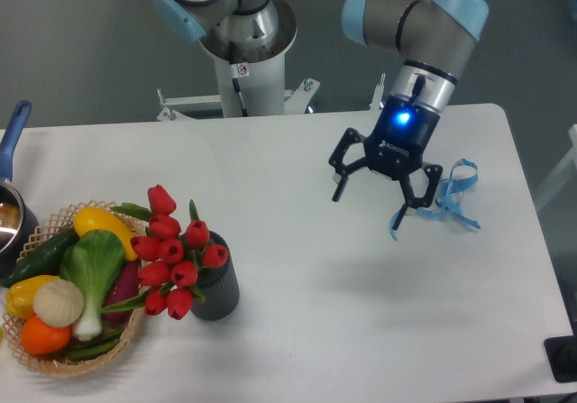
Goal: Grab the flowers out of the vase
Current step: 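Move the open gripper toward the red tulips in the black vase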
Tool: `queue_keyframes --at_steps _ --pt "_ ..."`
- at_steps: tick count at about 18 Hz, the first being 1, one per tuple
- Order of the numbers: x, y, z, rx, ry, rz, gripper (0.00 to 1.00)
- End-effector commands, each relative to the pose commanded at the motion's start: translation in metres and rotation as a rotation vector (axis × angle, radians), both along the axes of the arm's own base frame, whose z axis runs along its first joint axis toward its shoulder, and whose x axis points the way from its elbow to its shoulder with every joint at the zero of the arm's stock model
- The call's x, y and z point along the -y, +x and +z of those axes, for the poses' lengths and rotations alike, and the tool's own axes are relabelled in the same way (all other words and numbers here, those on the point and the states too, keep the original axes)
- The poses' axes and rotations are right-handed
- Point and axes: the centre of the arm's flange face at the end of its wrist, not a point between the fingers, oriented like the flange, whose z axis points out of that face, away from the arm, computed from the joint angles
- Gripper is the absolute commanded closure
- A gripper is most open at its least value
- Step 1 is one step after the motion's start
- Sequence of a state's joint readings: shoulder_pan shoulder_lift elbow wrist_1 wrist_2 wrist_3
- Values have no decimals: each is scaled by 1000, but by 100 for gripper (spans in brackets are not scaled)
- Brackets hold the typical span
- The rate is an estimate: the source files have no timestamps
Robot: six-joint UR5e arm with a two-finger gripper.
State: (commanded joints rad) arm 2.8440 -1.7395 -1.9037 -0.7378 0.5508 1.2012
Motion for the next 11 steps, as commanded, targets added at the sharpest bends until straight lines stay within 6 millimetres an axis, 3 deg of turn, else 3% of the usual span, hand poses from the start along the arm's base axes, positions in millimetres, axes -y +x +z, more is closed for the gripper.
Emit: queue_keyframes --at_steps 4,11 --pt "-5 12 -10 47 45 -31 0" --pt "-30 61 -28 85 29 -110 0"
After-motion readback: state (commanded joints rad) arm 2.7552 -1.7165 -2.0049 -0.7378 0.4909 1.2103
